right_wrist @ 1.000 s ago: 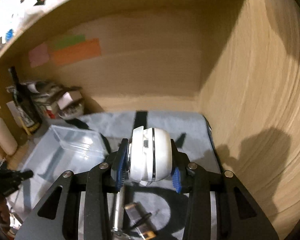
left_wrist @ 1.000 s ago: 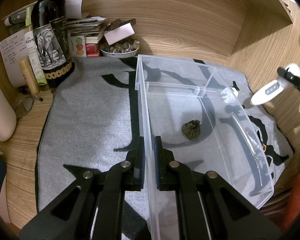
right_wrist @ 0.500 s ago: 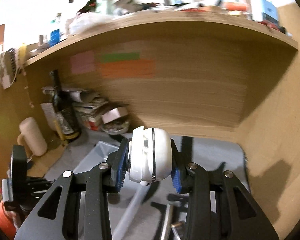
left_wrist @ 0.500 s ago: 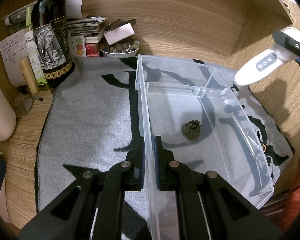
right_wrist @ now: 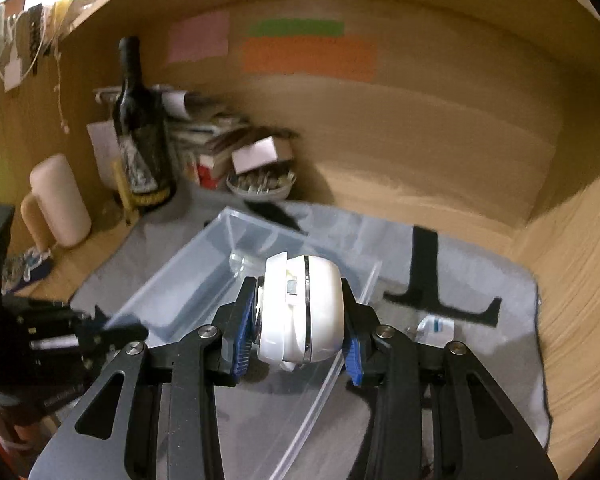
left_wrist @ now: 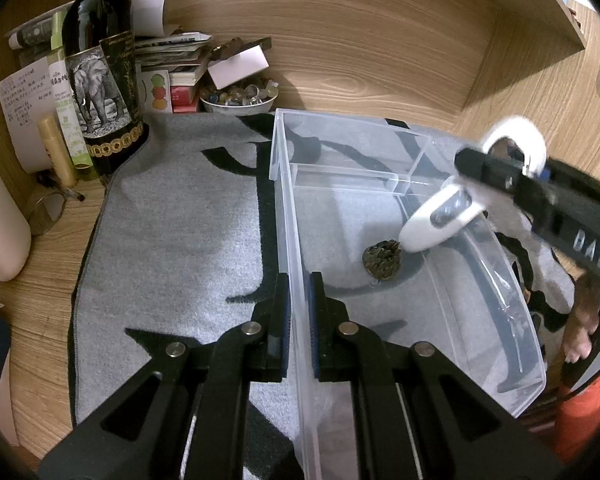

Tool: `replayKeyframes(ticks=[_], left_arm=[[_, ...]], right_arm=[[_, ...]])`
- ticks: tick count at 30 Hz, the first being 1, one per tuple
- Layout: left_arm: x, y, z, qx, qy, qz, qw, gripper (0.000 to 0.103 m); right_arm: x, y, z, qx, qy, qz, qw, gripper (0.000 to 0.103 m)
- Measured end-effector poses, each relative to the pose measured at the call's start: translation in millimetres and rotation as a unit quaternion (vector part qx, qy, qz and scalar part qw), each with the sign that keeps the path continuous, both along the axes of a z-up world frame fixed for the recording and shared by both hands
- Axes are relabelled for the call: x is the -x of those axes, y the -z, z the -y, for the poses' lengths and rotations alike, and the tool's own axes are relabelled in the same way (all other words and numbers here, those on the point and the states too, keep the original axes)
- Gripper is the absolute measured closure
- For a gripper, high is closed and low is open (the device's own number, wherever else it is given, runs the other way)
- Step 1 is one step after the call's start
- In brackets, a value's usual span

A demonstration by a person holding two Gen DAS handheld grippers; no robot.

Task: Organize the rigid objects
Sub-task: 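Carry the white device into the box and release it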

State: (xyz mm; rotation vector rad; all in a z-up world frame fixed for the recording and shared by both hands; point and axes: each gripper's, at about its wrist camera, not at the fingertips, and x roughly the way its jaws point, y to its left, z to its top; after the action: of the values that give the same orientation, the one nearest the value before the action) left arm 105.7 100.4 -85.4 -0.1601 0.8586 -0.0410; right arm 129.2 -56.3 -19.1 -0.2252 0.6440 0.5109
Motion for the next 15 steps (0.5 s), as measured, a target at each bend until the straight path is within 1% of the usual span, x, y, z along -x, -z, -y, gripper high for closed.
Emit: replayKeyframes(ticks=[3,6,10,13,15], left_arm=[[0,0,1,-0.001,0.0,0.001,1.0,0.095],[1,0,1,-0.002,0.0,0.001,1.0,0.095],[1,1,1,-0.001,-0.001,0.002,1.0,0.095],[1,1,1,-0.002,-0.001,0.002,1.0,0.095],[1,1,1,-0.001,-0.001,0.002,1.0,0.095]], right_arm=[[7,3,1,0.007,0.001,0.0,1.0,0.069],[8,9,0,0.017,-0.007,-0.015,1.0,0.069],[4,26,-6,0.04,-0.012,-0.042,0.998,0.069],[1,35,-8,0.047,-0.017,-0.059,0.997,0.069],[2,36,-11,0.055,-0.022,-0.06,0.996,0.069]])
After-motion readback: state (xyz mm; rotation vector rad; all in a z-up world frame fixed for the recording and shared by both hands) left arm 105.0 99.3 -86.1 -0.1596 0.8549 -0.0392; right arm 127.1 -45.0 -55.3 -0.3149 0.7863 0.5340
